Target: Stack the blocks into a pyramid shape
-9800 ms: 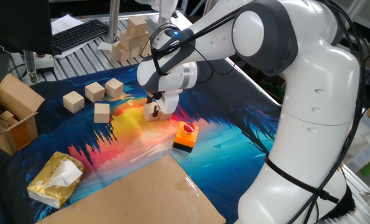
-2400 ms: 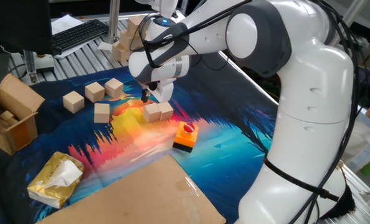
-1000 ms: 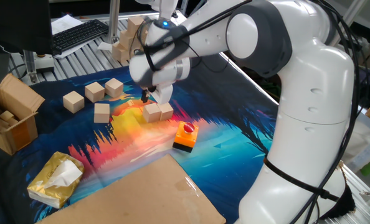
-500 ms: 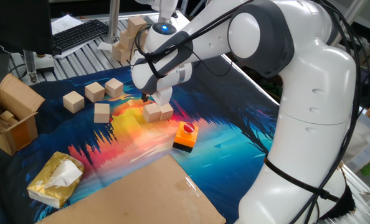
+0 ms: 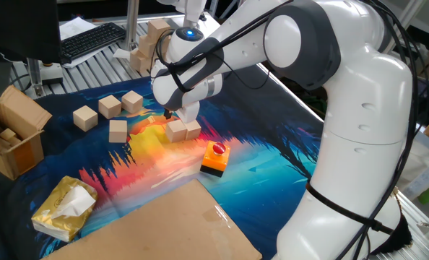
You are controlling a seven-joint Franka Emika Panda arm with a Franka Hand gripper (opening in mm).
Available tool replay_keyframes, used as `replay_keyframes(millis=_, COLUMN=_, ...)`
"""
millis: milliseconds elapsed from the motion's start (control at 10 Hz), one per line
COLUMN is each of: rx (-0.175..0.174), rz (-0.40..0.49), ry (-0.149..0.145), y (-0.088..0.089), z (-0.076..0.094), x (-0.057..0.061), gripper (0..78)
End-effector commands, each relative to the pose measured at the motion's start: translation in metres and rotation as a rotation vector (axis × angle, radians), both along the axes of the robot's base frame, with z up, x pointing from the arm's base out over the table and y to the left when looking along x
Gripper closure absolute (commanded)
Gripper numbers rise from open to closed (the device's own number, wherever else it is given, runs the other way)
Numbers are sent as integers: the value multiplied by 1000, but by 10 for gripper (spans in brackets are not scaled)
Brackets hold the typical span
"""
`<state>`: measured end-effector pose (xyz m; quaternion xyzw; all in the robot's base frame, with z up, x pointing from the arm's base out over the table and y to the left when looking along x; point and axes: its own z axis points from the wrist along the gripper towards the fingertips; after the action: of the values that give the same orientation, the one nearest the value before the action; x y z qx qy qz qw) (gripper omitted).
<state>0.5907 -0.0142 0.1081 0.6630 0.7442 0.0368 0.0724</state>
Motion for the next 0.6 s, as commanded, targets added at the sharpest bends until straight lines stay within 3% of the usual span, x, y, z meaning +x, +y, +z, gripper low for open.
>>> replay_keyframes(millis=100, rx=-12, rz=23, ry=0, y=2, z=-4, x=-4, gripper=764)
replay_keyframes(millis=600, rx=-9, rz=33, ry=6, y=1, z=-7, x=-6, gripper=764)
